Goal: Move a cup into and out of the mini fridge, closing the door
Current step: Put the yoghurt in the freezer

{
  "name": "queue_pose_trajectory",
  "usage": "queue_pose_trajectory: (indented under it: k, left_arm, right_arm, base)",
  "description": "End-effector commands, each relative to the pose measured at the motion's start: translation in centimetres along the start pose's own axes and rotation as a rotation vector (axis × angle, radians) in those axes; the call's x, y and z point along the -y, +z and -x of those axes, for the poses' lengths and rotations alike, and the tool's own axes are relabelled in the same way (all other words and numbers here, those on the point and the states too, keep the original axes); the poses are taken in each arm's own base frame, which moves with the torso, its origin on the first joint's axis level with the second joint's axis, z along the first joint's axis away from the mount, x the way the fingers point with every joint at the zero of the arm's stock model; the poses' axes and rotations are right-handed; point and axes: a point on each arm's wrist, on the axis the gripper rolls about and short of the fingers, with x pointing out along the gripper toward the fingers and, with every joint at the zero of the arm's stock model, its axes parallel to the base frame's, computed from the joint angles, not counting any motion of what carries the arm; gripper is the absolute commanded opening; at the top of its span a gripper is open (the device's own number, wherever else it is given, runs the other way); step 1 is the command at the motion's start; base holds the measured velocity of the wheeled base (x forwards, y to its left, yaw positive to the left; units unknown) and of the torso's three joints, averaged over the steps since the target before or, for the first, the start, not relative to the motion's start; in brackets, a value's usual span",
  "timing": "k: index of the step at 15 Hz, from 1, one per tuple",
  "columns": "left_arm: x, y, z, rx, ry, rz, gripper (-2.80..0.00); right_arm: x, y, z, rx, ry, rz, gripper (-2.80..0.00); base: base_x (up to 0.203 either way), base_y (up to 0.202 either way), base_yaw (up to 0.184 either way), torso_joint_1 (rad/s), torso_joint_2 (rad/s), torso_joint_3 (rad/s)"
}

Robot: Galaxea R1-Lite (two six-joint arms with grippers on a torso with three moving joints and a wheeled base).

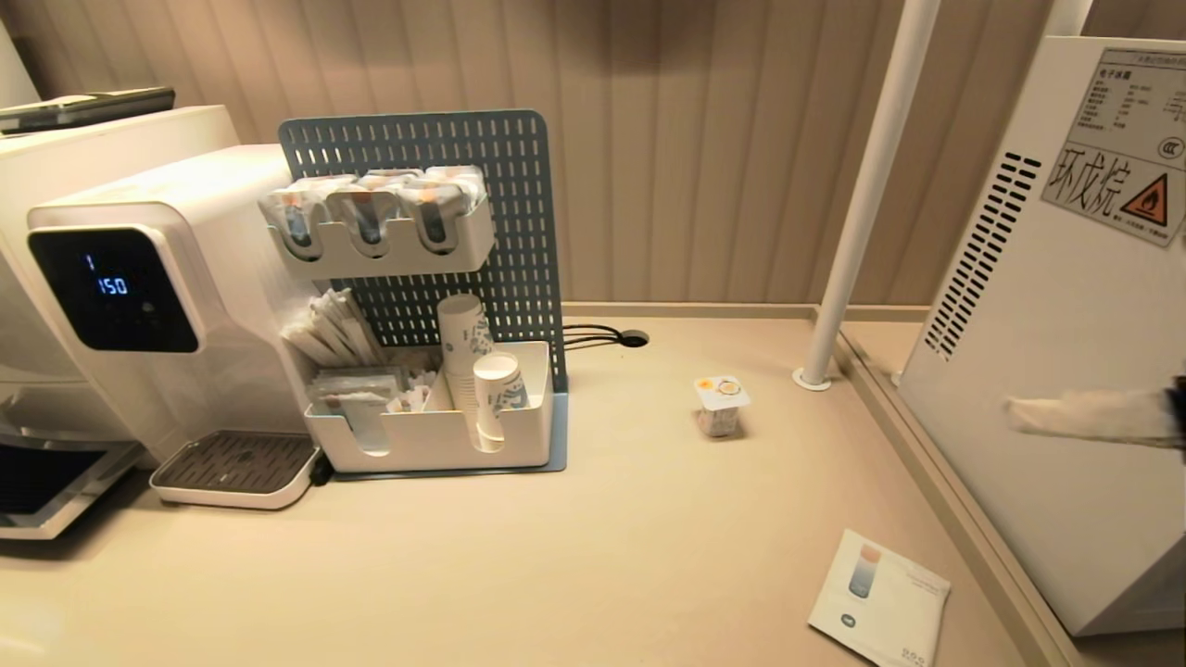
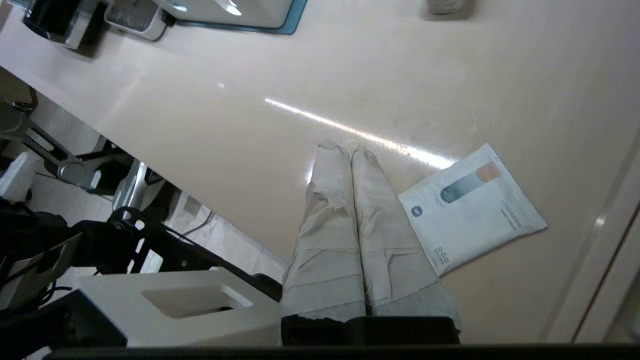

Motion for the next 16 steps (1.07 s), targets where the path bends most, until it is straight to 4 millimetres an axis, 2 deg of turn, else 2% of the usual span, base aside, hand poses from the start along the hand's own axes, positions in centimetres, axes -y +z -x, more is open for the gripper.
queue_pose_trajectory:
  k: [1,4,6,8,10,12,16]
  left_arm:
    - [0.0,0.0,0.0,-0.003,0.000,0.000,-2.80]
    - [0.0,0.0,0.0,-0.003,0.001,0.002,-2.80]
    - [0.0,0.0,0.0,-0.003,0.001,0.002,-2.80]
    - [0.0,0.0,0.0,-0.003,0.001,0.002,-2.80]
    - [0.0,0.0,0.0,-0.003,0.000,0.002,-2.80]
    - [0.0,0.0,0.0,-0.003,0.001,0.002,-2.80]
    - [0.0,0.0,0.0,-0.003,0.001,0.002,-2.80]
  right_arm:
    - [2.7,0.9,-8.8,-0.152,-0.030,-0.043,-2.80]
    - [4.2,1.5,-15.9,-0.120,-0.086,-0.016,-2.80]
    - [4.9,1.9,-19.5,-0.075,-0.139,0.001,-2.80]
    - [5.4,2.2,-22.4,0.007,-0.262,0.031,-2.80]
    - [4.9,2.2,-24.2,0.116,-0.300,0.070,-2.80]
    - [4.9,0.9,-25.5,0.146,-0.338,0.089,-2.80]
    - [4.8,-1.9,-25.7,0.136,-0.333,0.103,-2.80]
  base:
    - [0.000,0.000,0.000,0.000,0.00,0.000]
    - [0.000,0.000,0.000,0.000,0.00,0.000]
    - [0.000,0.000,0.000,0.000,0.00,0.000]
    - [0.000,0.000,0.000,0.000,0.00,0.000]
    - [0.000,0.000,0.000,0.000,0.00,0.000]
    - [0.000,0.000,0.000,0.000,0.00,0.000]
    - [0.000,0.000,0.000,0.000,0.00,0.000]
